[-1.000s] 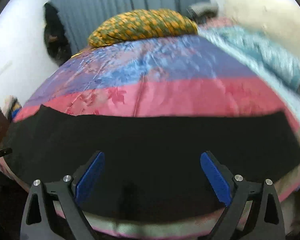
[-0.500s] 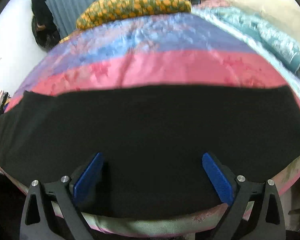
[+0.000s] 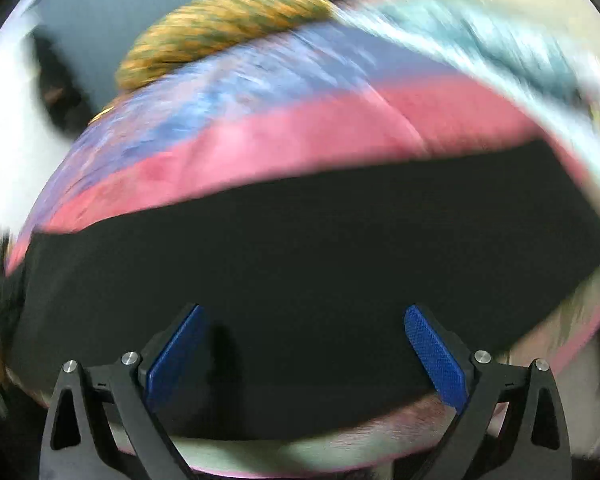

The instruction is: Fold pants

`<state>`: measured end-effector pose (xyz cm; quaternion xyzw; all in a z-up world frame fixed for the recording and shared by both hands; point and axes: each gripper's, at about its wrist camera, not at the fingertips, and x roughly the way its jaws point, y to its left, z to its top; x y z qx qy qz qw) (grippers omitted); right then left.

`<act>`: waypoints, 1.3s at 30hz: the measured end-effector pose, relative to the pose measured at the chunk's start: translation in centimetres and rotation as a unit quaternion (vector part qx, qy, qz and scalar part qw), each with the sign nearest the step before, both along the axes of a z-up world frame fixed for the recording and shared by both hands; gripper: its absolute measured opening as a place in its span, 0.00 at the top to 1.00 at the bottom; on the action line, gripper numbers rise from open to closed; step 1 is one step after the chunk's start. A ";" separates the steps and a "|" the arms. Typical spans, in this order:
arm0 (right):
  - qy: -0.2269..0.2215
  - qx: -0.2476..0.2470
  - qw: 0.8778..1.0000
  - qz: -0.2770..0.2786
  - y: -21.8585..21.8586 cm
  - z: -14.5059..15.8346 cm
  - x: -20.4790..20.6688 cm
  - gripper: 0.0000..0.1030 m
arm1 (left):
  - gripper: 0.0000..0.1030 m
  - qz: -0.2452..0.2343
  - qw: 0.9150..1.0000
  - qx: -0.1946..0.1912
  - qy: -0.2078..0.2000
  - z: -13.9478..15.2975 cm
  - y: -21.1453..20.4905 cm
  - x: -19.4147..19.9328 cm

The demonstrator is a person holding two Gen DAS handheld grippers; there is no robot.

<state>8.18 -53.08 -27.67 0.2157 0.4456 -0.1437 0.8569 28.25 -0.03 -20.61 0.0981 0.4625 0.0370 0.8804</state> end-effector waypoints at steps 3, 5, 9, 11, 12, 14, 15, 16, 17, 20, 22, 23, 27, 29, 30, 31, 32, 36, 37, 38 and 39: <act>0.000 -0.019 1.000 0.009 0.3 0.1 0.6 0.00 | 0.29 -0.009 1.000 0.006 -0.008 0.0 0.4 -0.9; 0.019 -0.063 0.998 0.024 1.6 -0.2 1.0 0.00 | 0.29 -0.002 1.000 -0.009 -0.005 0.4 1.1 -1.3; 0.020 -0.072 0.997 0.019 1.9 -0.2 1.0 0.00 | 0.27 0.008 0.998 -0.061 -0.015 1.7 1.4 -2.7; 0.022 -0.068 0.997 0.018 1.6 0.3 0.9 0.00 | 0.20 0.000 0.995 -0.094 -0.023 2.4 0.7 -3.6; 0.015 -0.070 0.997 0.013 1.6 0.8 0.8 0.00 | 0.17 -0.016 0.993 -0.112 -0.029 2.9 0.0 -4.5; -0.010 -0.083 0.996 0.013 1.9 1.8 0.2 0.00 | 0.14 -0.053 0.991 -0.117 -0.032 3.1 -1.8 -5.7; -0.017 -0.094 0.995 0.015 2.3 2.2 0.1 0.00 | 0.13 -0.074 0.991 -0.108 -0.029 2.9 -2.8 -6.3; -0.017 -0.101 0.995 0.020 2.5 2.3 0.1 0.00 | 0.13 -0.090 0.991 -0.094 -0.024 2.4 -3.8 -6.7; -0.012 -0.102 0.994 0.024 2.8 2.1 0.2 0.00 | 0.13 -0.097 0.992 -0.084 -0.018 2.0 -4.2 -6.8; 0.033 -0.080 0.996 0.032 2.7 0.0 0.9 0.00 | 0.11 -0.095 0.993 -0.075 0.020 -0.6 -4.5 -6.3; 0.017 -0.086 0.996 0.028 2.6 0.3 0.5 0.00 | 0.10 -0.090 0.992 -0.091 0.018 -0.5 -4.0 -6.1; 0.023 -0.089 0.995 0.027 2.5 0.4 0.6 0.00 | 0.10 -0.091 0.992 -0.089 0.019 -0.2 -4.0 -6.1; -0.015 -0.098 0.995 0.022 2.5 1.8 -0.4 0.00 | 0.12 -0.084 0.992 -0.097 -0.004 0.6 -3.5 -6.6; -0.007 -0.092 0.995 0.026 2.3 1.5 -0.2 0.00 | 0.12 -0.080 0.992 -0.099 0.001 0.3 -3.3 -6.6; 0.009 -0.084 0.996 0.027 2.2 0.7 0.1 0.00 | 0.12 -0.079 0.992 -0.094 0.003 -0.1 -3.4 -6.5; 0.028 -0.075 0.996 0.028 2.2 -0.2 0.3 0.00 | 0.12 -0.080 0.993 -0.090 0.001 -0.2 -3.5 -6.6; 0.015 -0.087 0.996 0.027 2.4 -0.2 0.2 0.00 | 0.11 -0.082 0.993 -0.087 -0.001 -0.2 -3.6 -6.6; 0.006 -0.079 0.997 0.017 2.1 -0.3 0.2 0.00 | 0.10 -0.086 0.993 -0.081 -0.003 -0.3 -3.6 -6.8; 0.005 -0.081 0.997 0.016 2.1 -0.3 0.1 0.00 | 0.10 -0.086 0.993 -0.080 -0.003 -0.3 -3.6 -6.8; 0.006 -0.084 0.996 0.016 2.2 -0.3 0.2 0.00 | 0.09 -0.085 0.993 -0.080 -0.003 -0.3 -3.6 -6.8; 0.010 -0.086 0.996 0.018 2.3 -0.2 0.3 0.00 | 0.08 -0.085 0.993 -0.079 -0.004 -0.4 -3.6 -6.7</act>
